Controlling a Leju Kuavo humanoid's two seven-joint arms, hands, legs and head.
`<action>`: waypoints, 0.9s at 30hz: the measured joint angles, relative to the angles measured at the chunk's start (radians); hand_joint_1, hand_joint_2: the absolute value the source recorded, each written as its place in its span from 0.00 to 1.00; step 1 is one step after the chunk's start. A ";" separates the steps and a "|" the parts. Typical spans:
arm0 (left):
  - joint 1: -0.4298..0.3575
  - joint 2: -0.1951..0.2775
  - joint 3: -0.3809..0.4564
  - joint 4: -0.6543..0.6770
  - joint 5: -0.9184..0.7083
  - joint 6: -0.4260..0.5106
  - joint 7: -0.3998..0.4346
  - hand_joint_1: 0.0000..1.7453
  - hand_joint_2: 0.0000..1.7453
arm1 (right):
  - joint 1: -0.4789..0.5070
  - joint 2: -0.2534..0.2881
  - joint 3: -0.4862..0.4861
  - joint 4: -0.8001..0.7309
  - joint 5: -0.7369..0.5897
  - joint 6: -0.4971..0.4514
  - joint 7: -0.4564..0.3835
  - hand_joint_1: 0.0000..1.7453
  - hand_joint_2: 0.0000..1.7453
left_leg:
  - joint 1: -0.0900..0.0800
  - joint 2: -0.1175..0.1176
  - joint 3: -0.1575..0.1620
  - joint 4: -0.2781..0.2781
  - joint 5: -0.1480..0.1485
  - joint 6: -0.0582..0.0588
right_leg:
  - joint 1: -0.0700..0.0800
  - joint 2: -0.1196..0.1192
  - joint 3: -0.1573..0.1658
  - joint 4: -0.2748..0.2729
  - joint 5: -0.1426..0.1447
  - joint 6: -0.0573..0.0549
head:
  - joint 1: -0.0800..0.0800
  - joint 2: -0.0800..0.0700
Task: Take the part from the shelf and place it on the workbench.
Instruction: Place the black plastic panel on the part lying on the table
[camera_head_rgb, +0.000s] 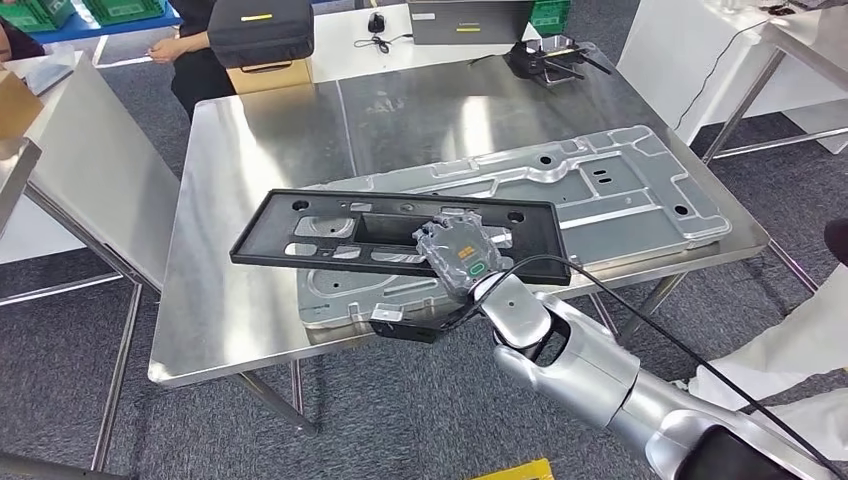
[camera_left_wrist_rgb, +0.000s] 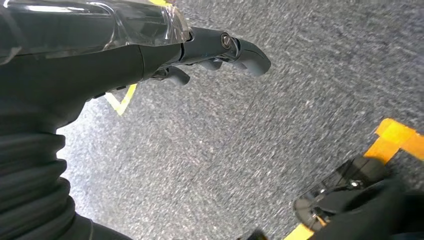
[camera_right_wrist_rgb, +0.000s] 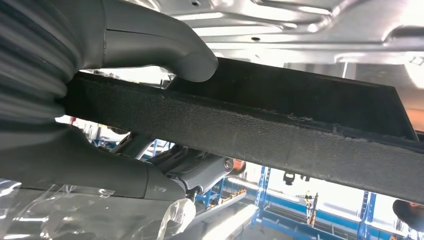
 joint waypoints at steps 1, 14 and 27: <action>0.000 0.000 0.000 0.000 0.000 0.000 0.000 0.00 1.00 | -0.001 0.000 0.000 0.000 0.000 0.000 0.000 1.00 1.00 | -0.003 0.001 0.016 -0.032 0.007 0.004 | 0.001 0.000 0.002 -0.001 -0.002 0.004 | 0.000 0.000; 0.003 0.001 0.000 0.000 -0.003 0.000 -0.010 0.00 1.00 | -0.006 -0.001 0.001 0.006 -0.005 0.001 0.000 1.00 1.00 | -0.007 -0.011 0.074 -0.056 -0.025 0.044 | 0.002 0.000 -0.097 0.127 0.006 0.025 | 0.004 0.000; 0.005 0.004 0.000 0.000 -0.004 0.006 -0.010 0.00 1.00 | -0.010 0.006 0.003 0.011 -0.015 0.000 0.000 1.00 1.00 | 0.003 -0.005 -0.097 0.238 -0.118 -0.010 | 0.001 0.003 -0.014 -0.006 0.013 -0.011 | 0.000 0.000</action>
